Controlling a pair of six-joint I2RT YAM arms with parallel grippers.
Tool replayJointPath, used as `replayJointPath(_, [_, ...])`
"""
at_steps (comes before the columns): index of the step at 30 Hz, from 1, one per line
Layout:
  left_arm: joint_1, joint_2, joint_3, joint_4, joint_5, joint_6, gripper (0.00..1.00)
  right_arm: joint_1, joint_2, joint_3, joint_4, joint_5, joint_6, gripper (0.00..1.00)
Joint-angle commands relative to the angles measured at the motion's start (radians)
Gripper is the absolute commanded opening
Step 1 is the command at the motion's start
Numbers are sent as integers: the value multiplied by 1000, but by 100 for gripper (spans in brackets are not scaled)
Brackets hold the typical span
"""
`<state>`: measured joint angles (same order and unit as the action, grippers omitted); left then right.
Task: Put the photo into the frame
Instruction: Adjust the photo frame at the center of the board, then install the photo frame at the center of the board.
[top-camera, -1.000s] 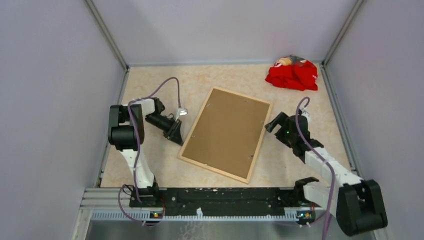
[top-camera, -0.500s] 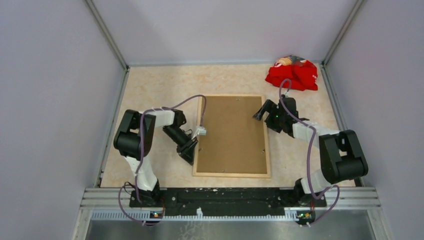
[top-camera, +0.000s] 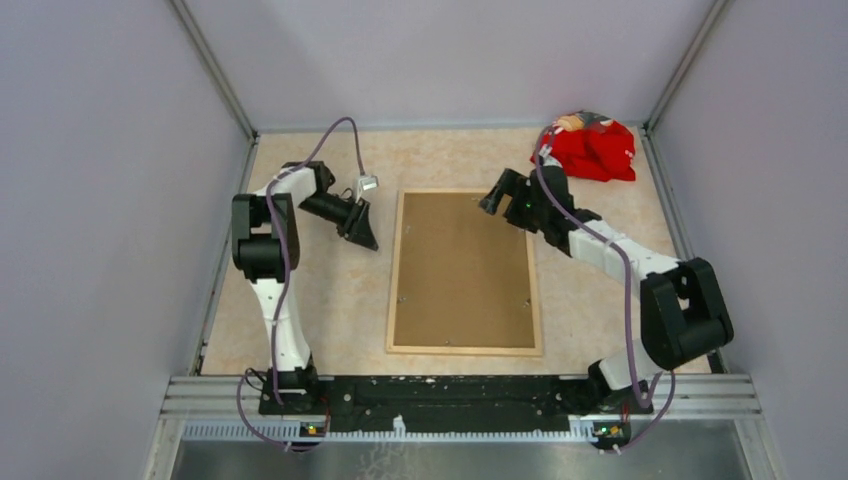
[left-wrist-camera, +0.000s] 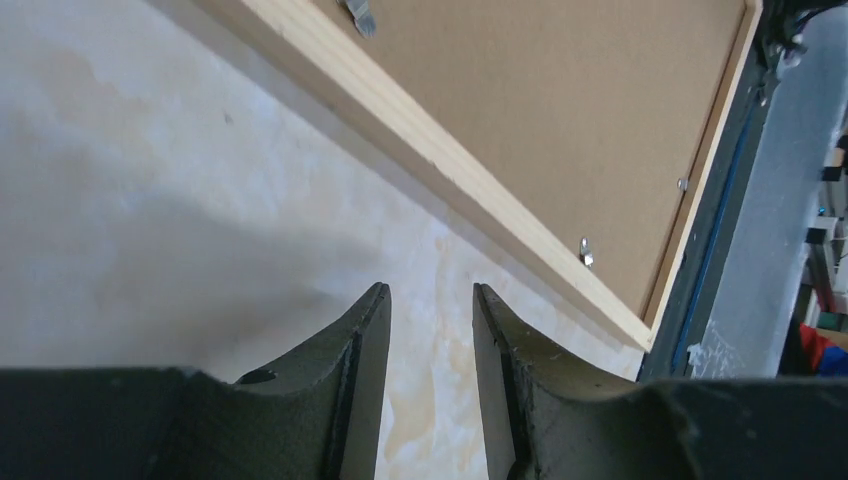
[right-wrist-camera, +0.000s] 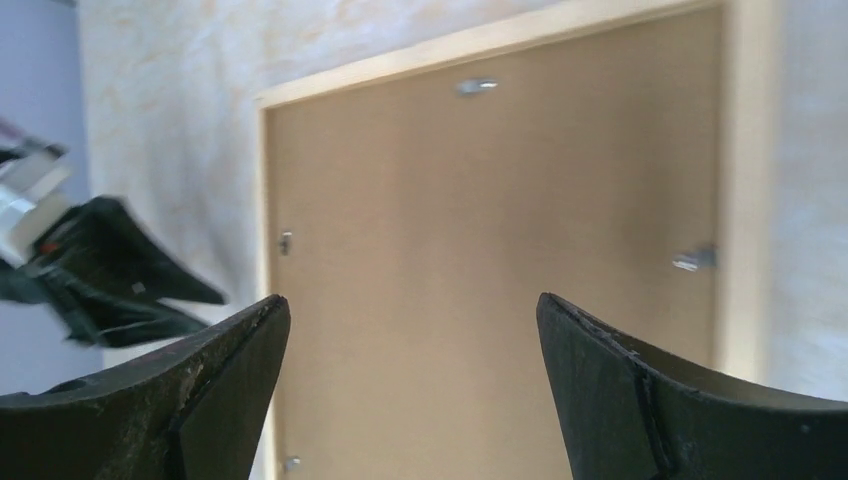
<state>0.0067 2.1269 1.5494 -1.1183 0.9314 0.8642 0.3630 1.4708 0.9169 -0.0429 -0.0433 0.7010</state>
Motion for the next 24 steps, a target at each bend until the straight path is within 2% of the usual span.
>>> replayJointPath(1, [-57, 108, 90, 38, 129, -170, 42, 99, 125, 91, 134, -70, 74, 91])
replayJointPath(3, [-61, 139, 114, 54, 156, -212, 42, 143, 191, 134, 169, -81, 95, 89])
replayJointPath(10, [-65, 185, 145, 45, 222, -222, 42, 243, 414, 308, 232, -128, 140, 85])
replayJointPath(15, [-75, 203, 130, 97, 196, -268, 35, 278, 556, 416, 268, -173, 188, 84])
replayJointPath(19, [-79, 196, 87, 185, 150, -327, 30, 299, 621, 477, 277, -196, 217, 82])
replayJointPath(24, [-79, 196, 61, 223, 129, -356, 25, 318, 652, 480, 311, -217, 256, 79])
